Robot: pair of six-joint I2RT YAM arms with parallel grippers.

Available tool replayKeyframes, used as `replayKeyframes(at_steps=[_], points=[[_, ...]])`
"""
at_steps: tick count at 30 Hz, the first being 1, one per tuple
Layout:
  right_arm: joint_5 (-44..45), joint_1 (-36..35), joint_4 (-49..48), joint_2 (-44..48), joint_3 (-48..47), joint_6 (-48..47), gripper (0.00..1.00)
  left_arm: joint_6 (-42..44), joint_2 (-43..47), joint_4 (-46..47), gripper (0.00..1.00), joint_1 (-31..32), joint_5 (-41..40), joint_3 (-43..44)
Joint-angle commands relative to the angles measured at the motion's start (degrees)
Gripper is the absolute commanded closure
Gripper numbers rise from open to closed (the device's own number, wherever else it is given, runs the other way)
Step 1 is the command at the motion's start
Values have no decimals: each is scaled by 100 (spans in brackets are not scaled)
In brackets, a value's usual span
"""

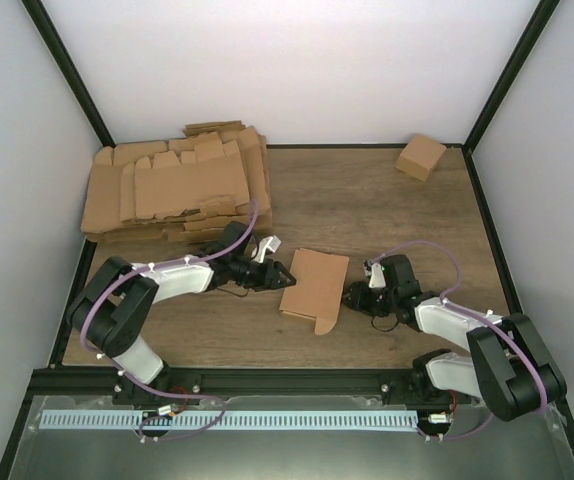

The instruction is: Fold the paper box

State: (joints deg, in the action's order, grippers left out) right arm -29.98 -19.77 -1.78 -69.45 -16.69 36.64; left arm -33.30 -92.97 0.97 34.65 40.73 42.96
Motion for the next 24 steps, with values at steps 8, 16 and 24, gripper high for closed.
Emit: replayKeyframes(at_steps=[8, 16, 24], points=[[-49, 36, -34, 45, -1, -95, 64, 51, 133, 41, 53, -46, -30, -121], [-61, 40, -19, 111, 7, -116, 64, 82, 182, 52, 41, -64, -48, -168], [-55, 40, -21, 153, 16, -117, 64, 44, 36, 182, 59, -64, 28, -190]])
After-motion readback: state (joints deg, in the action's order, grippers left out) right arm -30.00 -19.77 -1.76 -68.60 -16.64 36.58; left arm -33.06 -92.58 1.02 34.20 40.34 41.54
